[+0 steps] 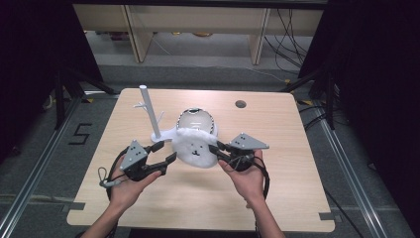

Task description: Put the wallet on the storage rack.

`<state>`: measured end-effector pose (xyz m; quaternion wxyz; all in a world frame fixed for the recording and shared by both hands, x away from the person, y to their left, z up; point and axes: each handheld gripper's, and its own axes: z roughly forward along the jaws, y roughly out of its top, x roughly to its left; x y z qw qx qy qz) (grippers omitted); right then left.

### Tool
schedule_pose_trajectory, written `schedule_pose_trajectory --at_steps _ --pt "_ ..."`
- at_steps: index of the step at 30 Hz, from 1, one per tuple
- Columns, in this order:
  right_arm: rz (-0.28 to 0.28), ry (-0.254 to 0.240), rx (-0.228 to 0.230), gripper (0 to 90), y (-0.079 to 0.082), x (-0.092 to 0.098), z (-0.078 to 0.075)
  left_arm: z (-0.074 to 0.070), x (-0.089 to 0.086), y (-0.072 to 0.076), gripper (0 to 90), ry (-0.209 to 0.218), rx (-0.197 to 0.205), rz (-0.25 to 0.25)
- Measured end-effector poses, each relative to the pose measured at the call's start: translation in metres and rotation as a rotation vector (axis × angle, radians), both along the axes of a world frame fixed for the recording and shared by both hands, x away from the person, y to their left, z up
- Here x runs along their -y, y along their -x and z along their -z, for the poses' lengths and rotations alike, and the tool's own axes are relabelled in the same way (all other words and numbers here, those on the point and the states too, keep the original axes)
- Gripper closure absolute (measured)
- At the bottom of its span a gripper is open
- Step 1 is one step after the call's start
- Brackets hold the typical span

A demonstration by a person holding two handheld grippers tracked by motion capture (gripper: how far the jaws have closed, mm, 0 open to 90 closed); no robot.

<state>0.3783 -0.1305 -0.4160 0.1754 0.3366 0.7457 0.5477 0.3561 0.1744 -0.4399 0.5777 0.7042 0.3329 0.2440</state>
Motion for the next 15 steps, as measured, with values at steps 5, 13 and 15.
schedule_pose_trajectory --at_steps 5,13,15 --pt "0.017 0.012 0.032 76.0 -0.005 0.001 -0.002 0.012 -0.017 0.005 35.2 -0.014 -0.026 -0.042" --pt "0.043 0.017 0.056 76.1 -0.009 0.005 -0.008 0.03 -0.045 0.012 32.1 -0.021 -0.019 -0.142" --pt "0.044 0.013 0.053 76.1 -0.011 0.005 -0.009 0.035 -0.05 0.014 32.0 -0.017 -0.018 -0.162"
